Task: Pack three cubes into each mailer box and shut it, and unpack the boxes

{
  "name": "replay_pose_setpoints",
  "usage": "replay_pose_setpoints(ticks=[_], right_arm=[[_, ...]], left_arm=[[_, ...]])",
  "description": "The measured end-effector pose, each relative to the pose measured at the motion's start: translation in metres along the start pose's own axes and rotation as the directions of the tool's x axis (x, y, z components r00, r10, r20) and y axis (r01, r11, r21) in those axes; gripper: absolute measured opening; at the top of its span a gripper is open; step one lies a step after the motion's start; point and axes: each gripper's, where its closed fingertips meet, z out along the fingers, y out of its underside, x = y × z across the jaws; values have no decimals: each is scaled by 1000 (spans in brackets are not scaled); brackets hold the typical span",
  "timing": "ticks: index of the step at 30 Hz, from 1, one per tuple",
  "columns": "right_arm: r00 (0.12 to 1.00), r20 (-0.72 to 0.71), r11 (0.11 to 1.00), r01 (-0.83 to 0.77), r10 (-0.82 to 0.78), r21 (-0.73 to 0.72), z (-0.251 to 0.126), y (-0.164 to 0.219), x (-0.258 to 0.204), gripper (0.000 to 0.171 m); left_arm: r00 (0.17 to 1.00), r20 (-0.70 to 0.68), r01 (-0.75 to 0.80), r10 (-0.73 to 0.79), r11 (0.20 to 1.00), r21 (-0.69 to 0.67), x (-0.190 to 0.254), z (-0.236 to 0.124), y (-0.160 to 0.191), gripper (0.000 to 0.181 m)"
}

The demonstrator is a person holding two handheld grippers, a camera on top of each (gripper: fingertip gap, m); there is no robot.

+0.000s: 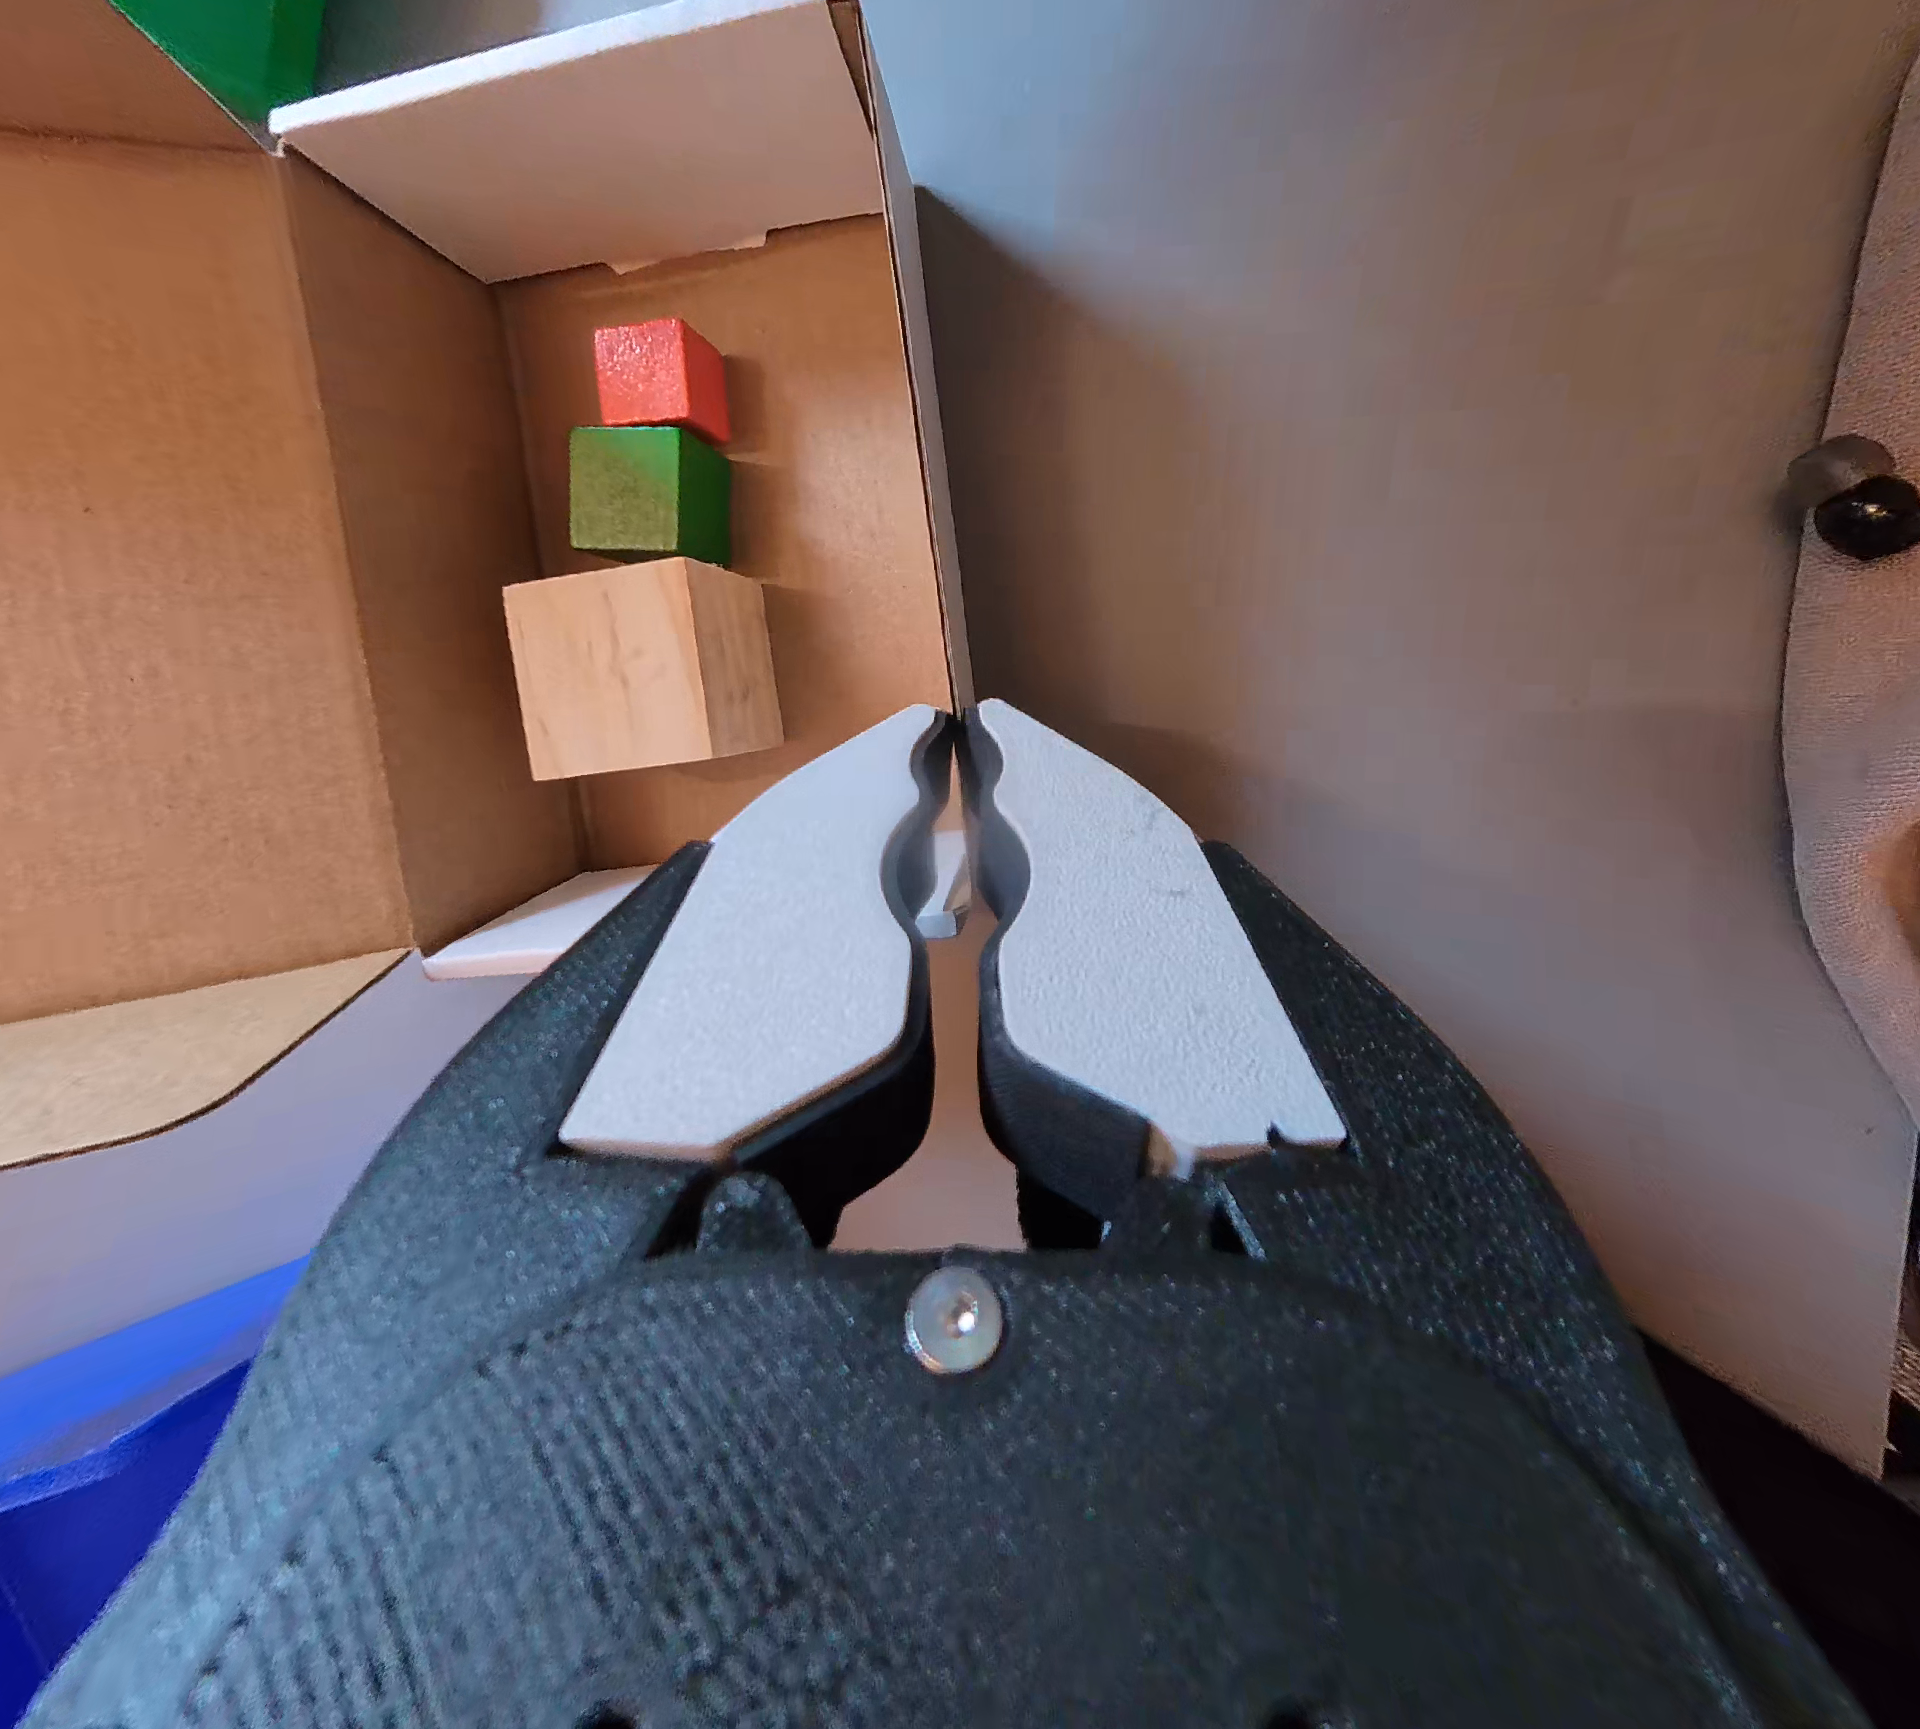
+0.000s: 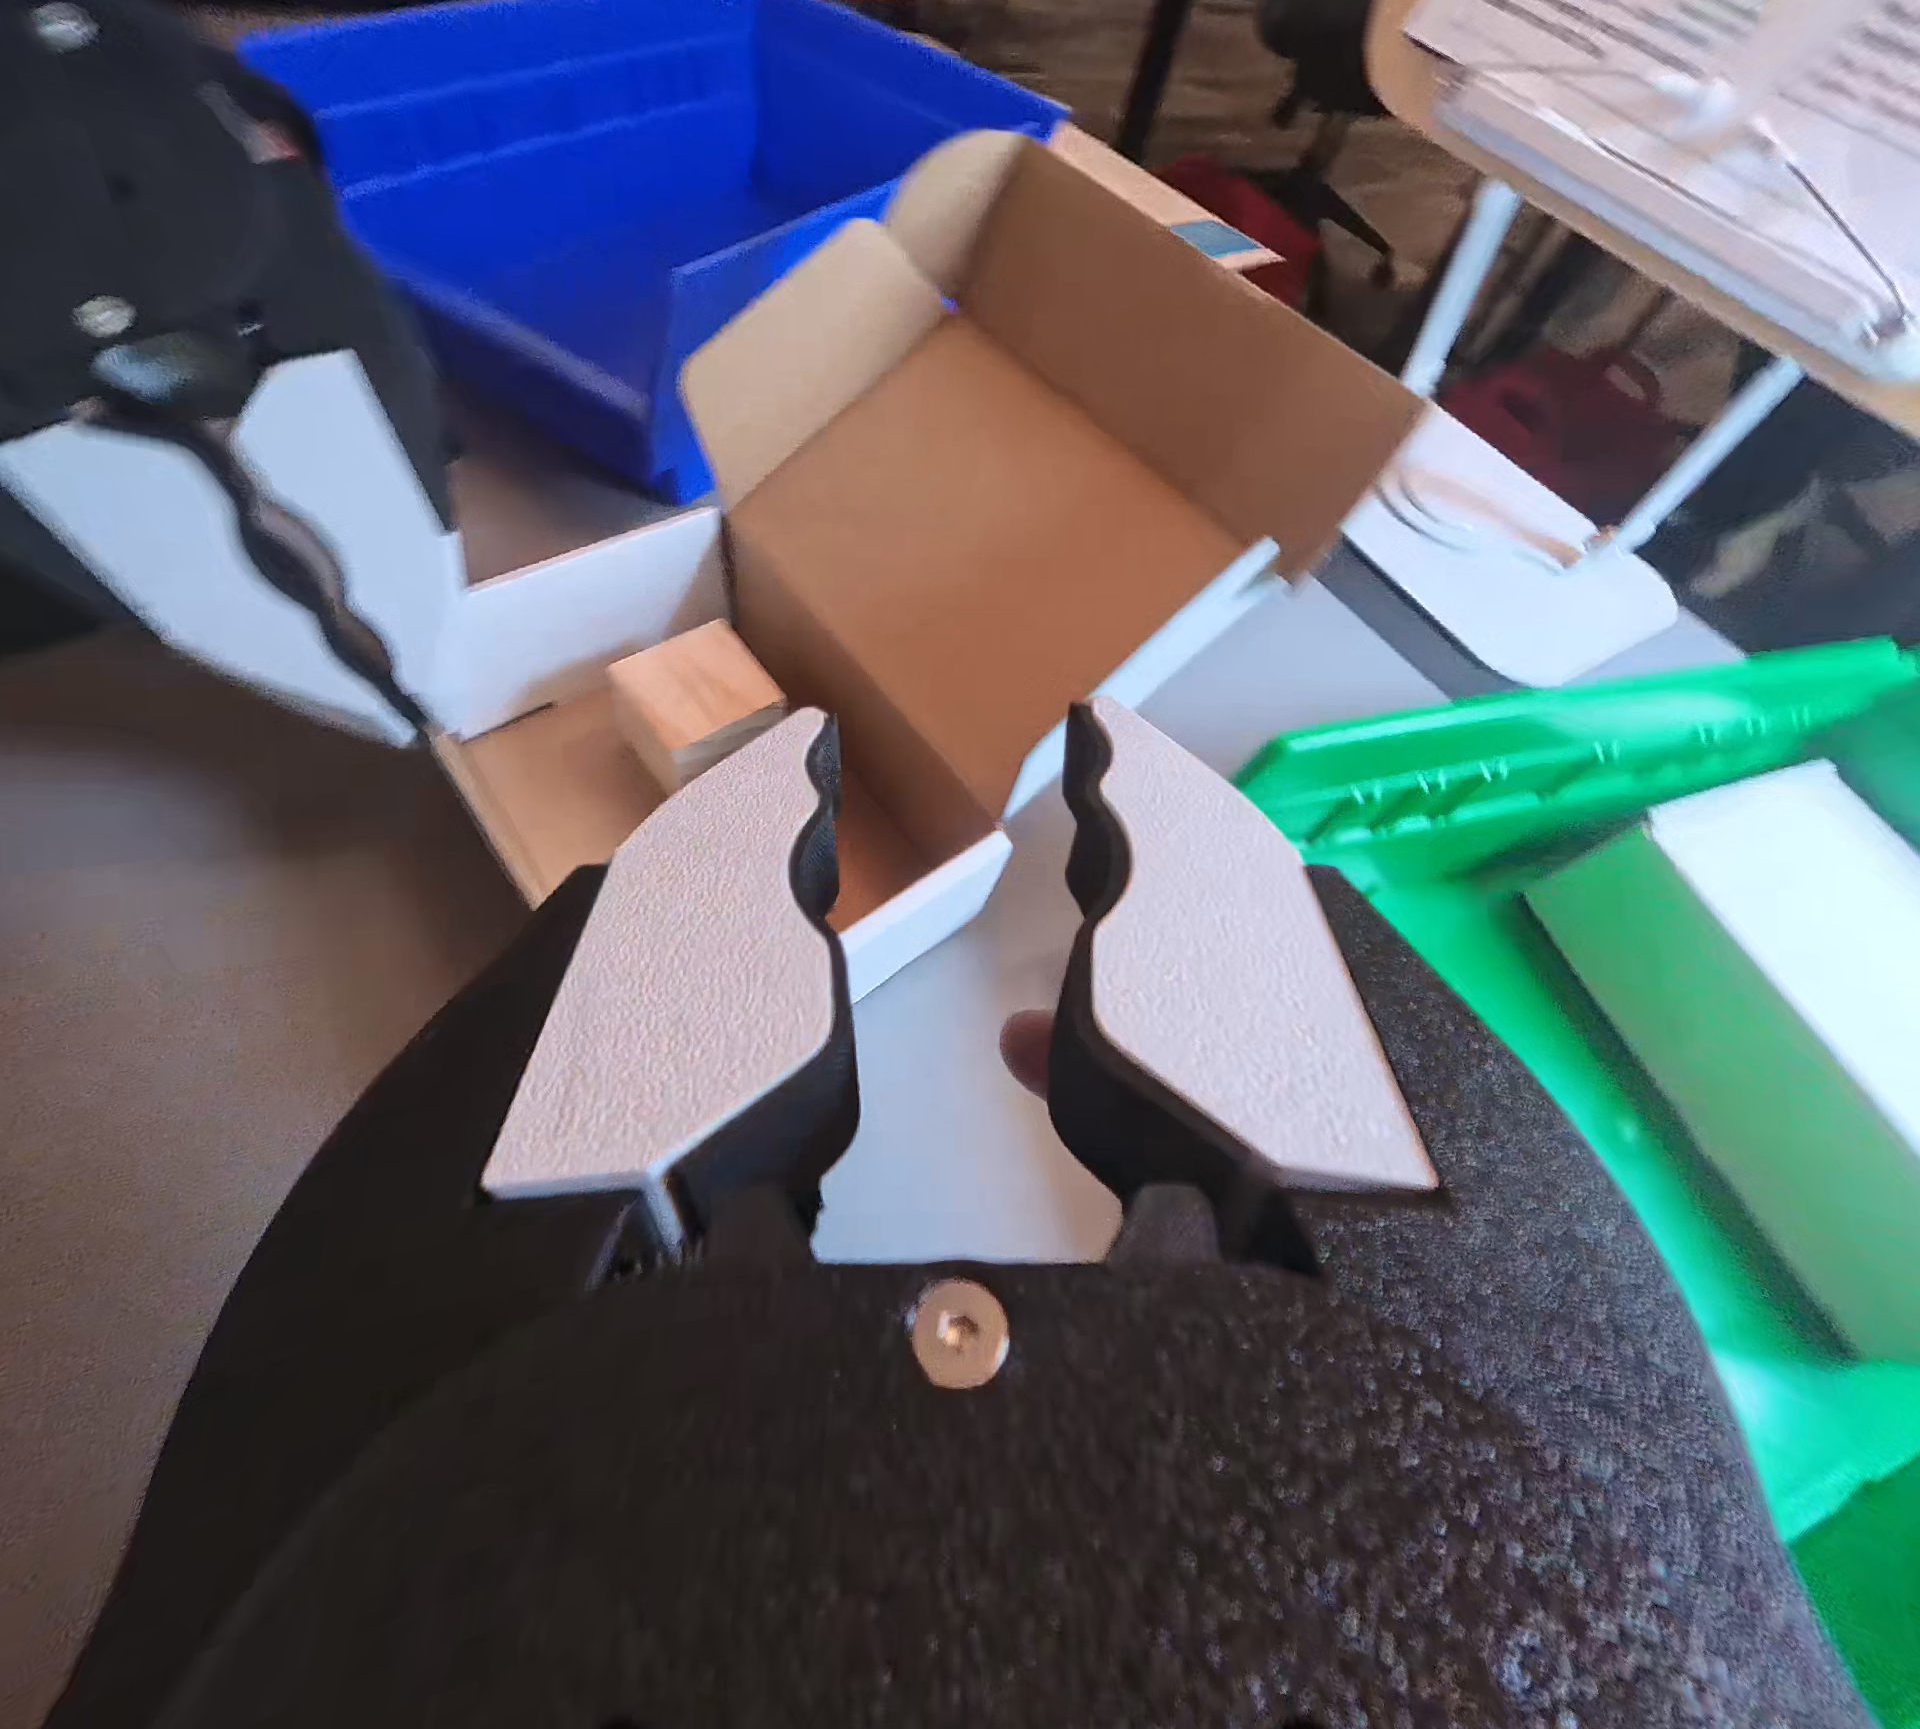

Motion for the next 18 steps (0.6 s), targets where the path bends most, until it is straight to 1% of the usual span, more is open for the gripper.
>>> replay_pose_setpoints(ticks=[2, 4, 6, 8, 10, 11, 13, 14, 15, 17, 18], right_arm=[[990, -51, 991, -132, 132, 11, 2, 9, 19, 44], [966, -62, 968, -249, 251, 26, 4, 14, 32, 45], [942, -62, 944, -329, 329, 13, 9, 19, 43, 45], [922, -16, 922, -387, 387, 6, 15, 20, 44, 46], [881, 83, 885, -464, 465, -38, 24, 18, 37, 50], [862, 109, 869, -492, 495, -51, 28, 16, 36, 50], [859, 105, 865, -496, 501, -71, 36, 15, 37, 49], [869, 92, 873, -479, 486, -89, 40, 16, 36, 43], [883, 71, 884, -458, 465, -93, 43, 17, 37, 25], [917, 15, 915, -396, 398, -77, 46, 16, 41, 15], [944, 3, 942, -330, 331, -62, 45, 16, 41, 11]], left_arm=[[1000, 2, -10, 10, 1000, -1, 1, 1, -1, 2], [1000, 5, -17, 17, 1000, -1, 2, 1, -2, 2], [1000, 6, -20, 20, 1000, 0, 2, 1, -3, 2], [1000, 6, -21, 21, 1000, 1, 2, 1, -3, 2], [1000, 7, -21, 21, 1000, 1, 2, 1, -3, 2], [1000, 9, -23, 23, 1000, 0, 2, 1, -3, 2], [999, 12, -30, 30, 1000, -4, 2, 1, -2, 2], [999, 14, -32, 32, 999, -5, 2, 1, -2, 2], [999, 17, -34, 34, 999, -4, 2, 1, -2, 2], [1000, 17, -23, 22, 1000, 9, 2, 1, -3, 2], [1000, 15, -11, 11, 1000, 20, 2, 1, -3, 2]])
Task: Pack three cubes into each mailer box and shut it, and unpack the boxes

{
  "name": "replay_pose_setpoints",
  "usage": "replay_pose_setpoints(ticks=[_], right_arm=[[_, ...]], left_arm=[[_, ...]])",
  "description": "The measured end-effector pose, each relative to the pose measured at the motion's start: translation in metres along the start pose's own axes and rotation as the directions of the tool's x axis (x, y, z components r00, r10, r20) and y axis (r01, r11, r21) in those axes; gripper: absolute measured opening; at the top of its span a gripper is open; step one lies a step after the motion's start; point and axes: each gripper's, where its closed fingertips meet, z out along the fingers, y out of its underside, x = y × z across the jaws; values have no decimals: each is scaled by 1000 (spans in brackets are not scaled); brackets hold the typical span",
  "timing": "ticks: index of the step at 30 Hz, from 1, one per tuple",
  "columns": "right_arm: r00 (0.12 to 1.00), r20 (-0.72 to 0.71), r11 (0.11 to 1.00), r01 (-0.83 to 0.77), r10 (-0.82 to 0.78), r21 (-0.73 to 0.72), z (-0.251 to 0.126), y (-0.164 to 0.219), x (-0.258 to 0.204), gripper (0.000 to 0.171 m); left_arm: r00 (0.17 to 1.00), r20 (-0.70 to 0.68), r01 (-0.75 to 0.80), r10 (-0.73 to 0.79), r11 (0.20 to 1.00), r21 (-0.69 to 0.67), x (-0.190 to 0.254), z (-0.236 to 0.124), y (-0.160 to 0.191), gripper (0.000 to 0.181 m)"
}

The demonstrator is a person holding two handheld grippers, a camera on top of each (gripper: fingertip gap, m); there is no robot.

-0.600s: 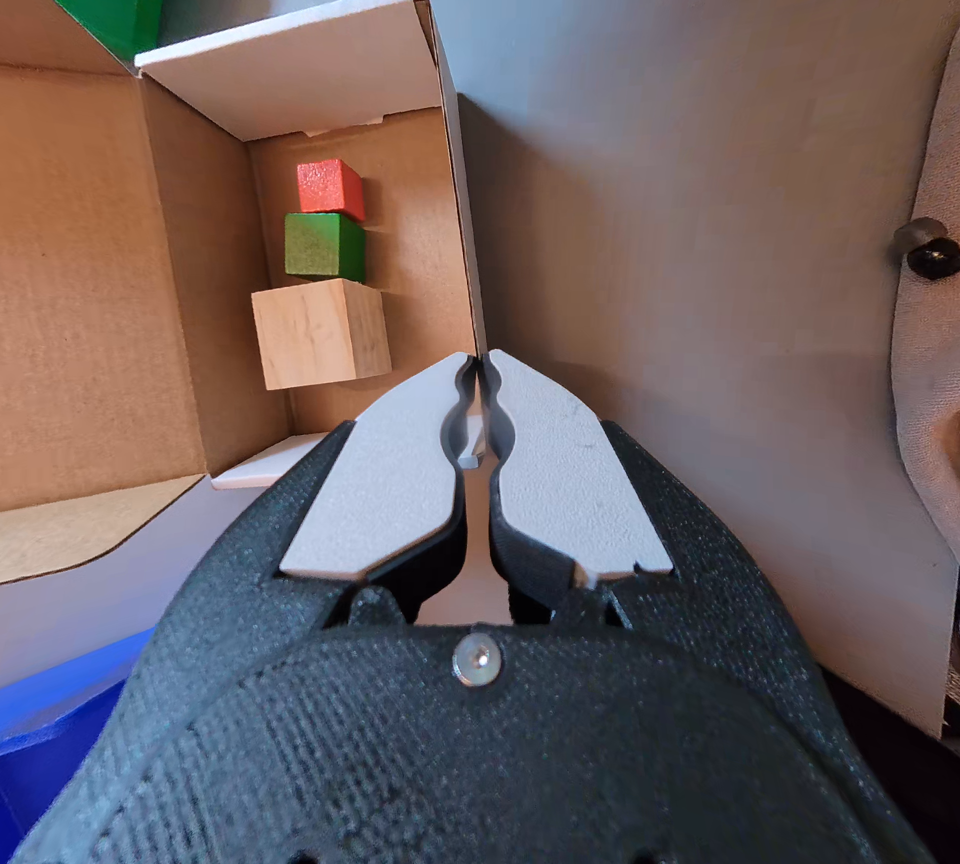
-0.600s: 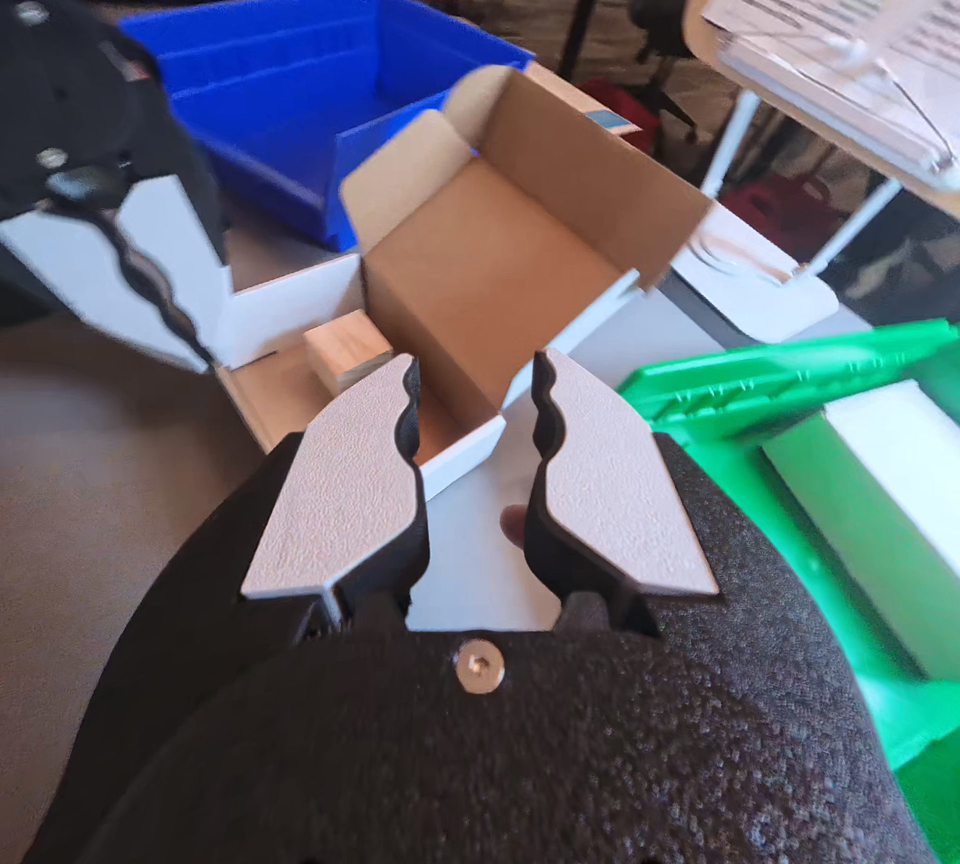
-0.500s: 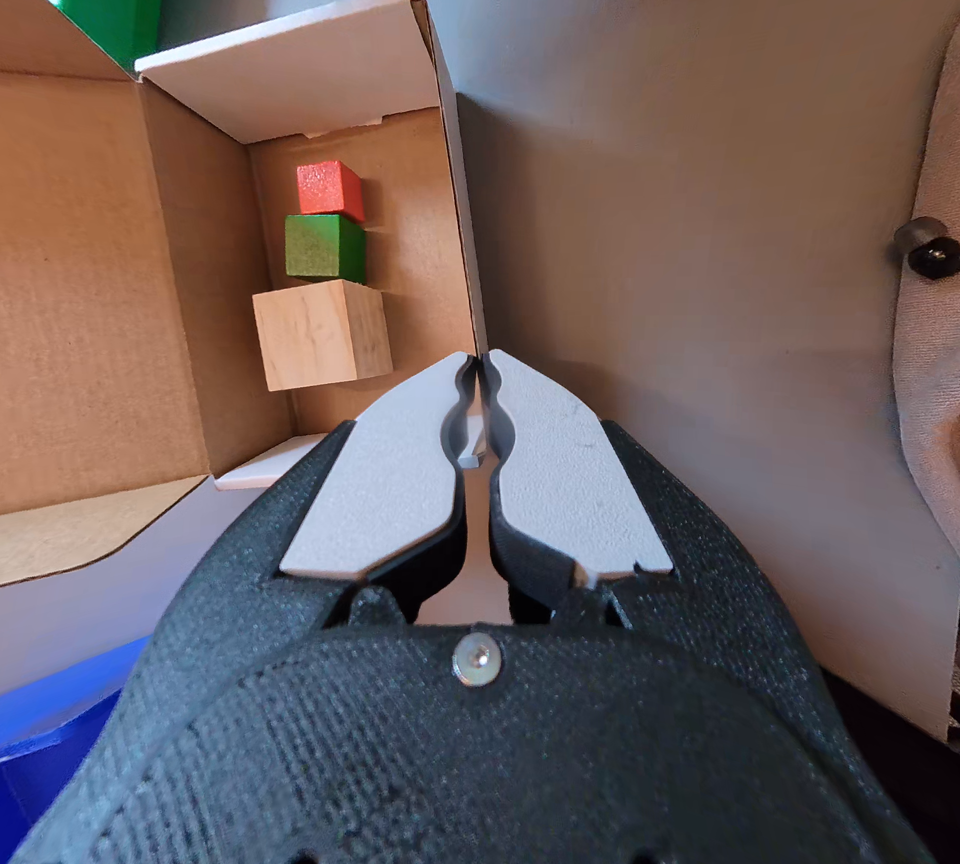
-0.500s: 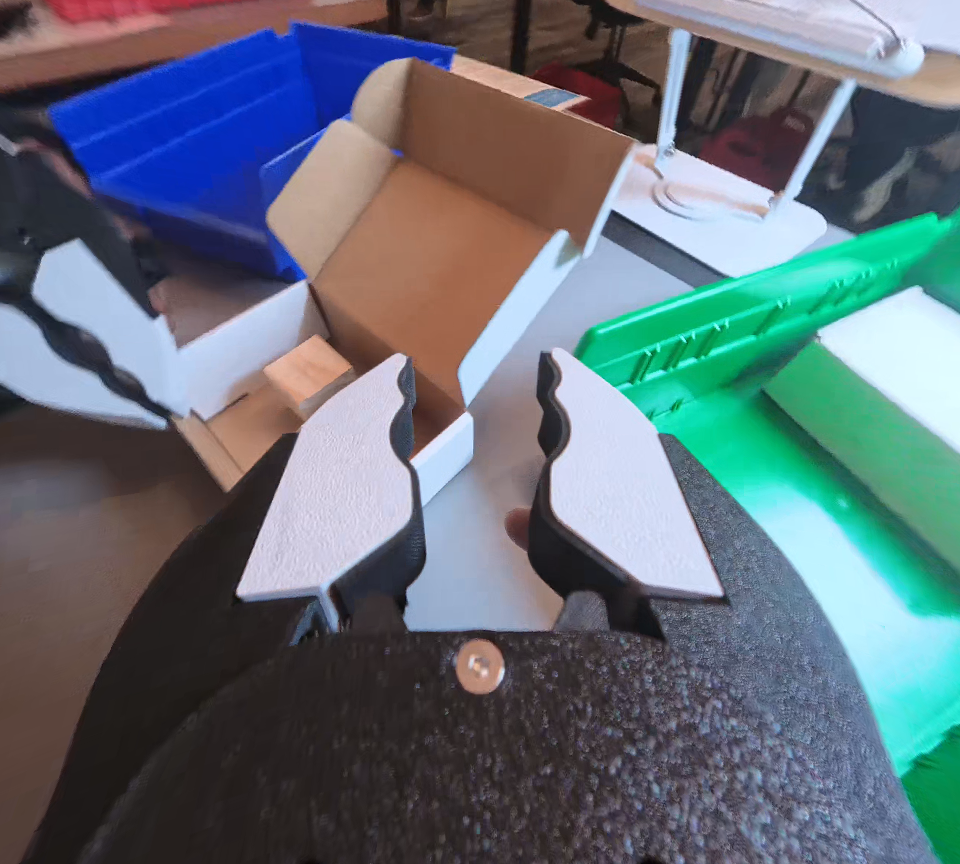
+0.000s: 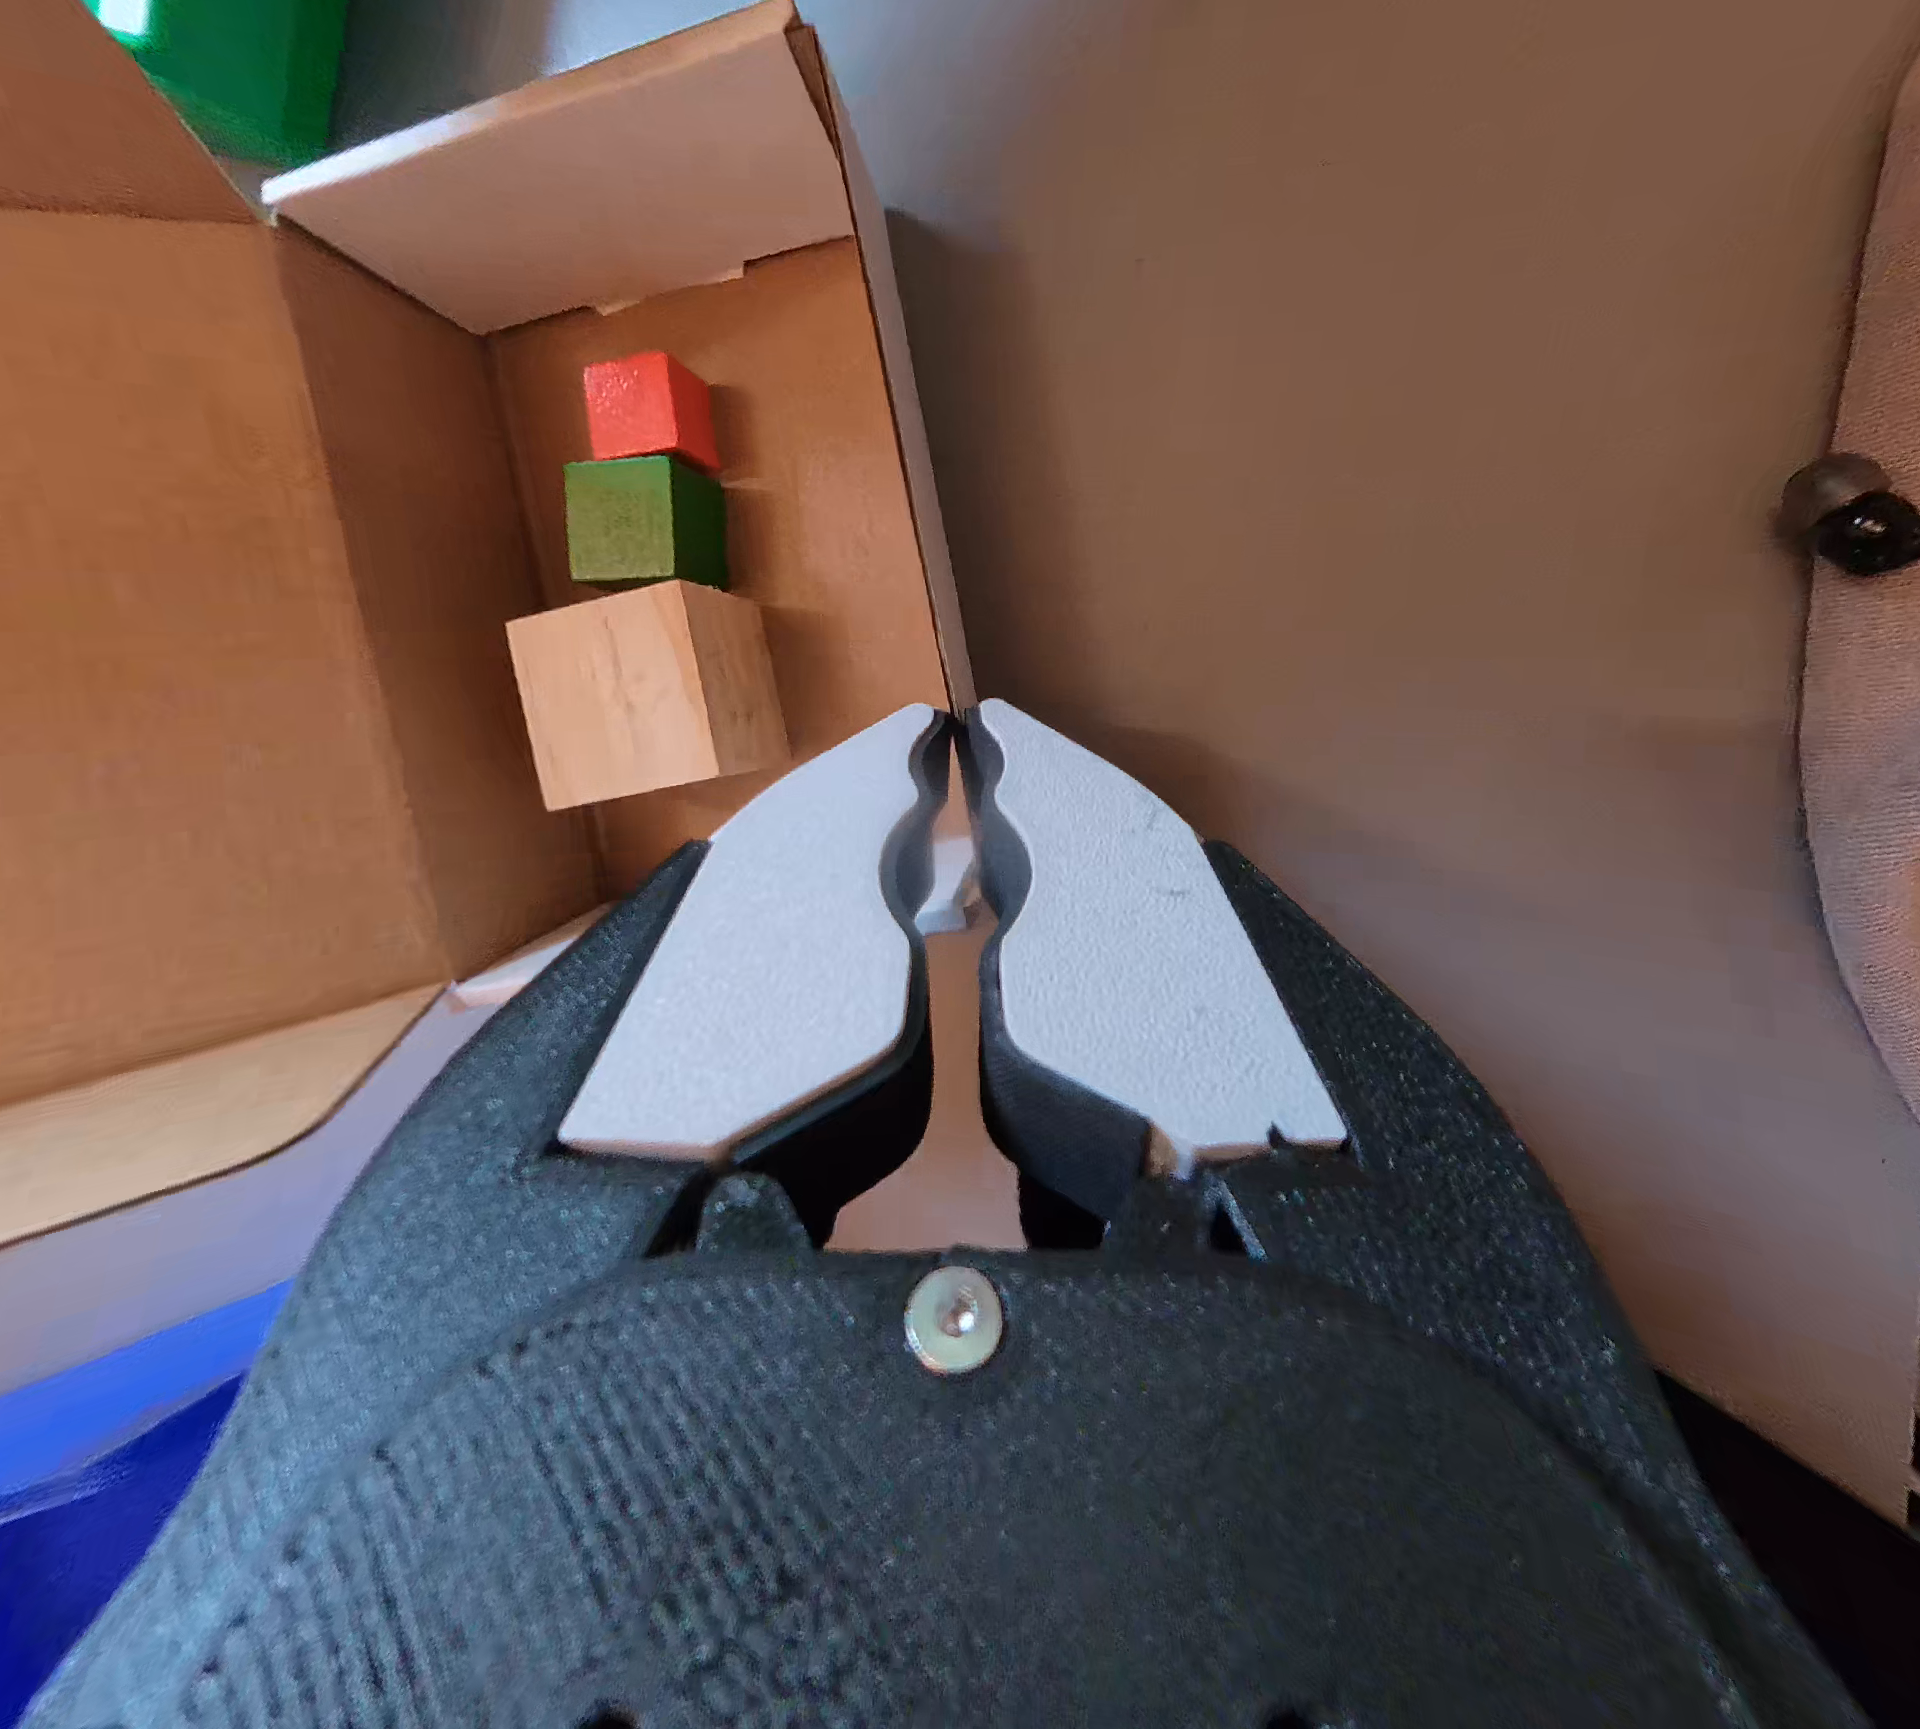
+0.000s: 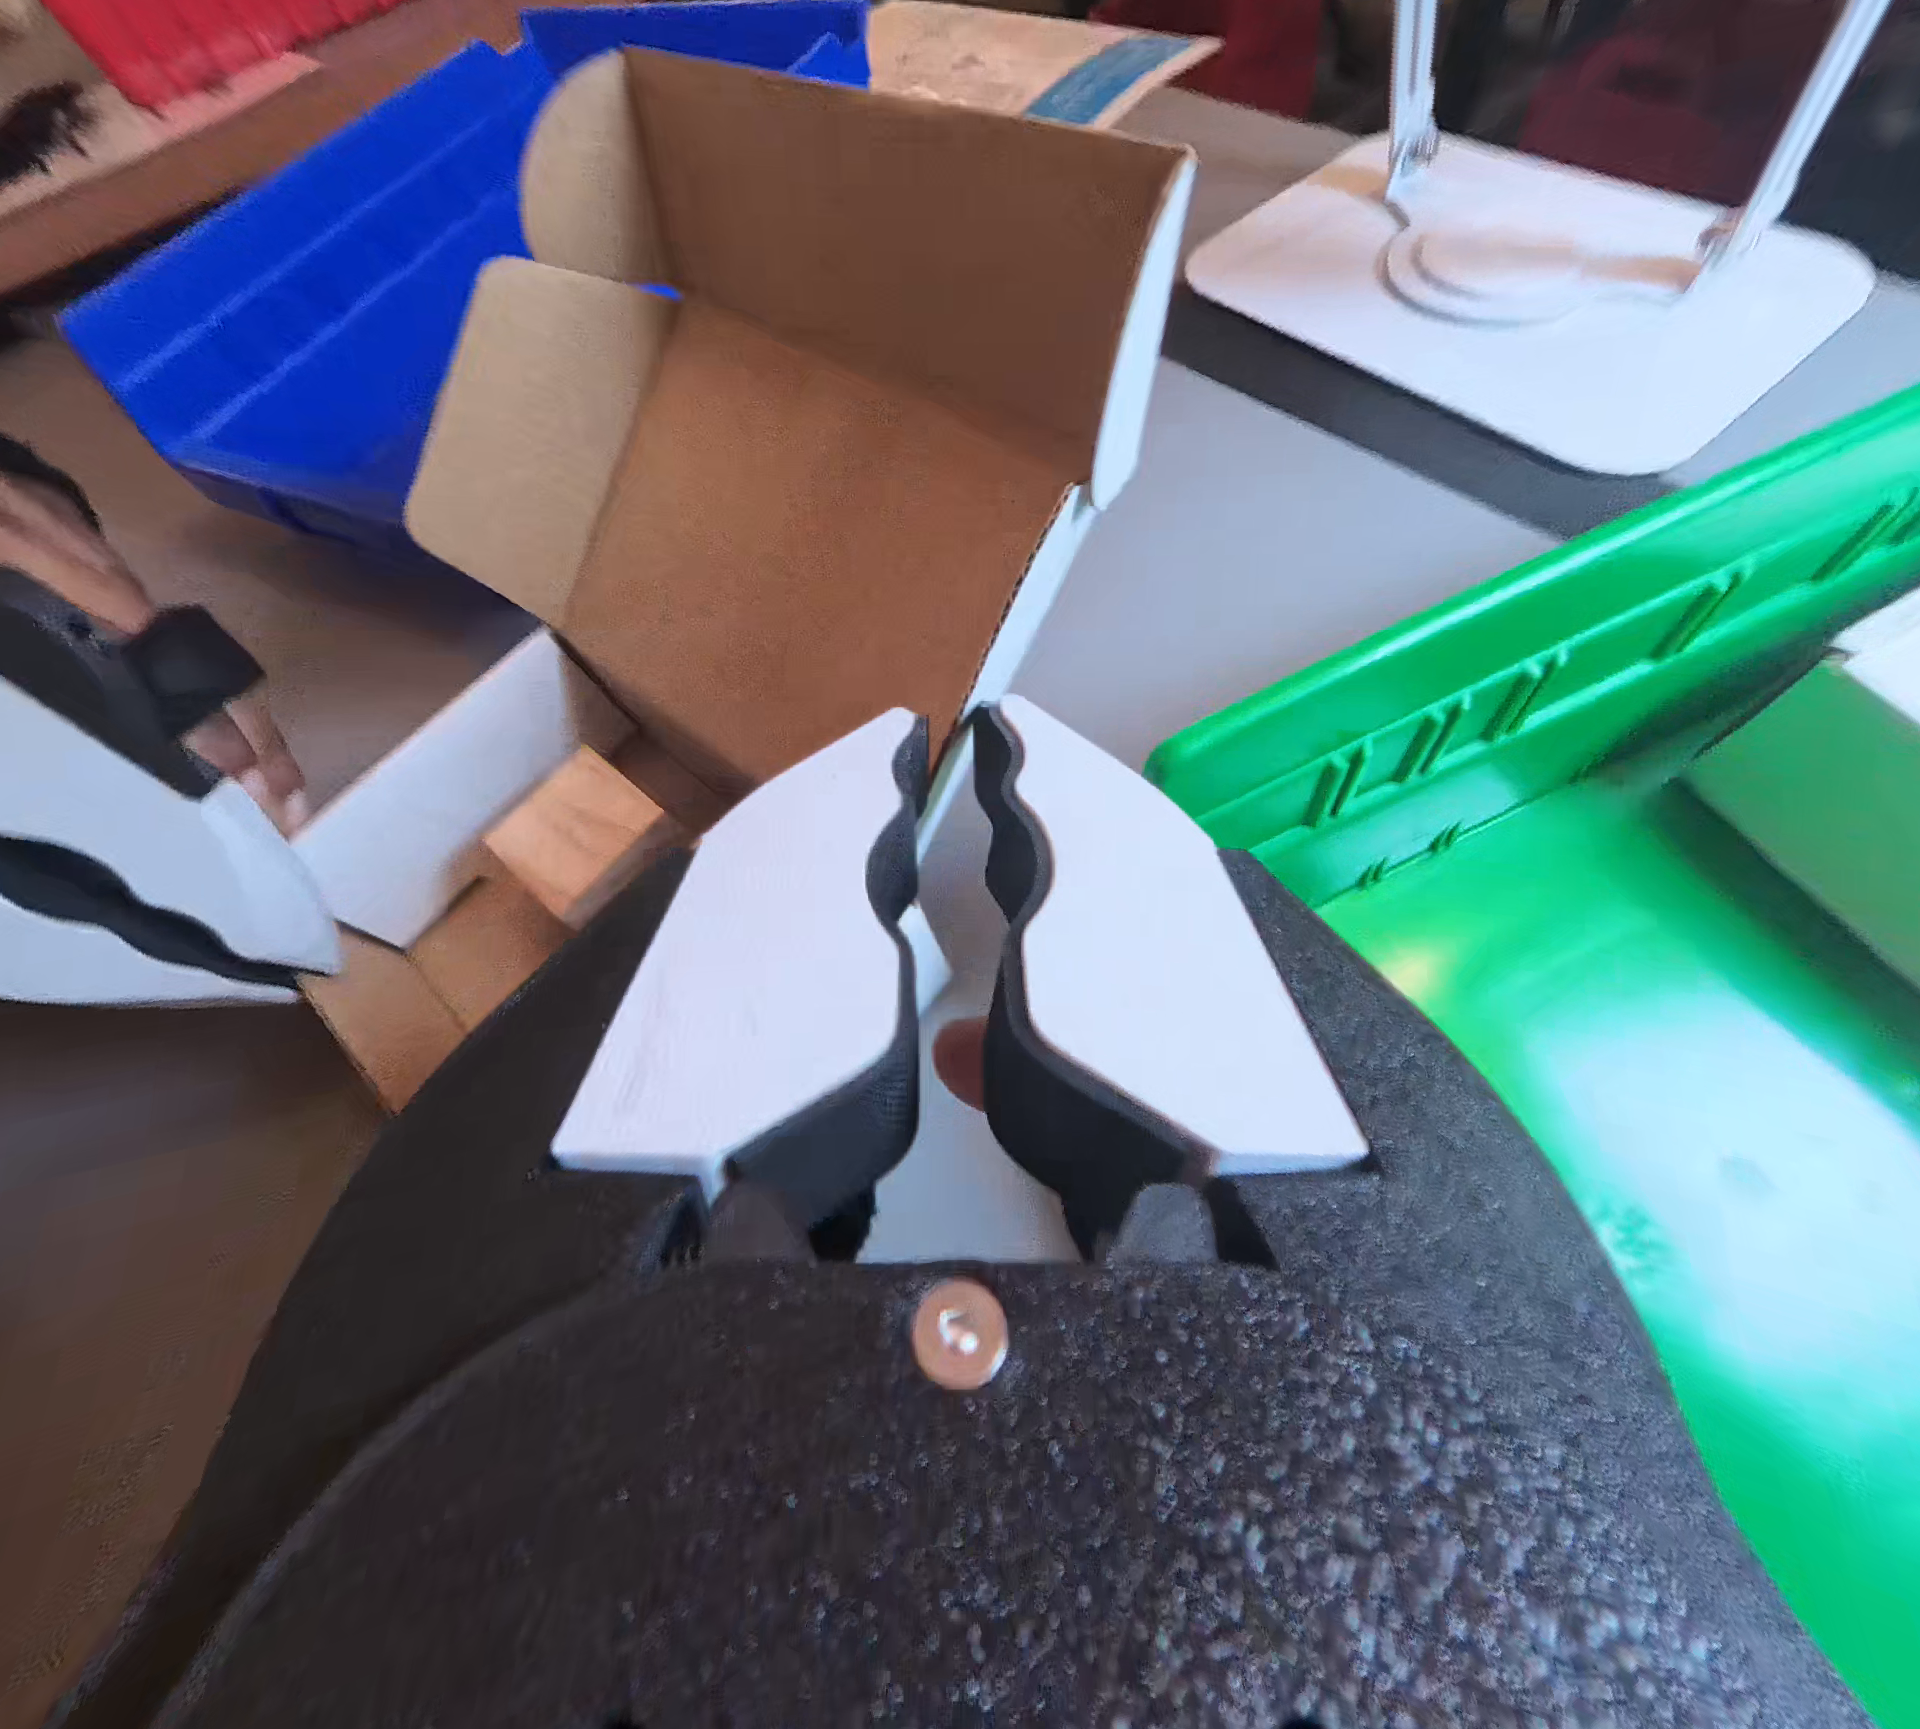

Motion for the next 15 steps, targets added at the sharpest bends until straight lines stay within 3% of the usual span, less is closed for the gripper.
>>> replay_pose_setpoints(ticks=[3, 6, 12, 15], right_arm=[[986, -53, 987, 157, -156, 27, -8, 5, -2, 6], [975, -49, 973, 219, -215, 80, -22, 10, -10, 6], [944, -126, 932, 324, -305, 165, -43, 21, -22, 6], [913, -187, 894, 398, -363, 208, -48, 26, -33, 6]], left_arm=[[997, -29, 68, -65, 992, 106, -2, -7, -5, 3], [976, -109, 212, -188, 933, 292, -7, -33, -13, 10], [835, -141, 493, -532, 608, 623, -63, -91, 4, 31], [829, -205, 515, -520, 567, 642, -53, -90, -3, 35]])
